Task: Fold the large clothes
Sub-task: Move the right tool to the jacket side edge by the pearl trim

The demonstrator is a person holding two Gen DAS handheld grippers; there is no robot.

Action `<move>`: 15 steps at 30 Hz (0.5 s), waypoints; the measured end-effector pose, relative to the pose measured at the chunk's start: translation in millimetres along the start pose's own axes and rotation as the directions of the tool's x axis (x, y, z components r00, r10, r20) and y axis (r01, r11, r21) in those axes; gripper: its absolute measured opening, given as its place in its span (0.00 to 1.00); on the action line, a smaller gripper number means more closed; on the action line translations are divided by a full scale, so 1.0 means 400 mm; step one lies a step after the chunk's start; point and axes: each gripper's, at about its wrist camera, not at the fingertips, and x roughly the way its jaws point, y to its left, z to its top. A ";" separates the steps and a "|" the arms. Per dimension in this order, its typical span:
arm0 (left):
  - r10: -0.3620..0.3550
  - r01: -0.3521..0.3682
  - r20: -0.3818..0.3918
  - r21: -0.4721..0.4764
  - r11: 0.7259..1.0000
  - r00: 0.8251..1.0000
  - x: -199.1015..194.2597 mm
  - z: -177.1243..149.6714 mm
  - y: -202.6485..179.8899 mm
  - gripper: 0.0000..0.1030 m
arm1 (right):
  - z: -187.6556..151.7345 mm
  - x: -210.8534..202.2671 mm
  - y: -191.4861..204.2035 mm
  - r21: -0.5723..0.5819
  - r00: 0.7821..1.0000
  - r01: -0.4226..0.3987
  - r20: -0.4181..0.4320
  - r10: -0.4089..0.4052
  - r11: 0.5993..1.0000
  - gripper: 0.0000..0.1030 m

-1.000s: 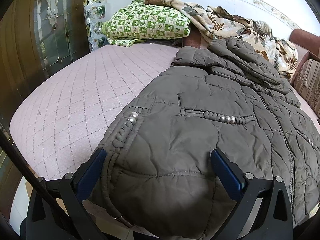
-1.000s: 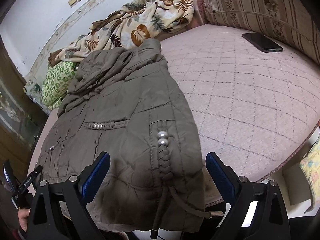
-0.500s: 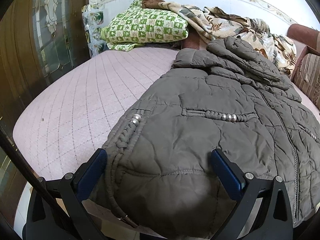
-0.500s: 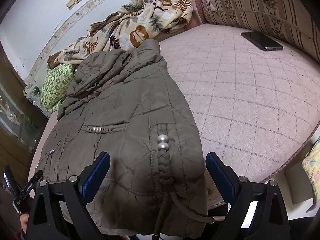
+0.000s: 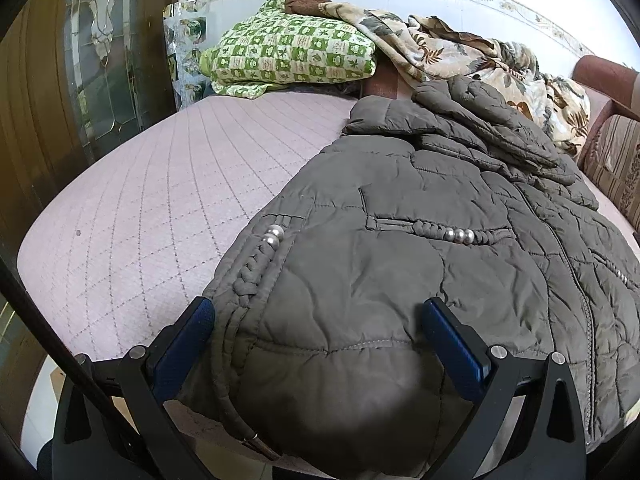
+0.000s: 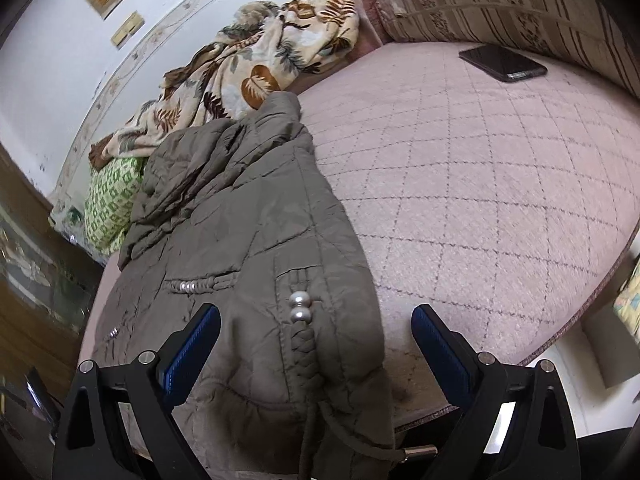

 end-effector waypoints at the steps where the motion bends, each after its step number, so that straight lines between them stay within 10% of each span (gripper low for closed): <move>1: -0.003 0.003 0.000 -0.002 1.000 1.000 0.000 0.001 0.000 1.00 | 0.001 0.003 -0.007 0.016 1.000 -0.005 -0.008 0.005 1.000 0.95; 15: -0.025 0.002 -0.074 -0.289 0.957 0.997 0.013 -0.001 0.159 1.00 | -0.032 0.009 -0.020 0.030 0.997 -0.020 -0.078 0.023 0.999 0.95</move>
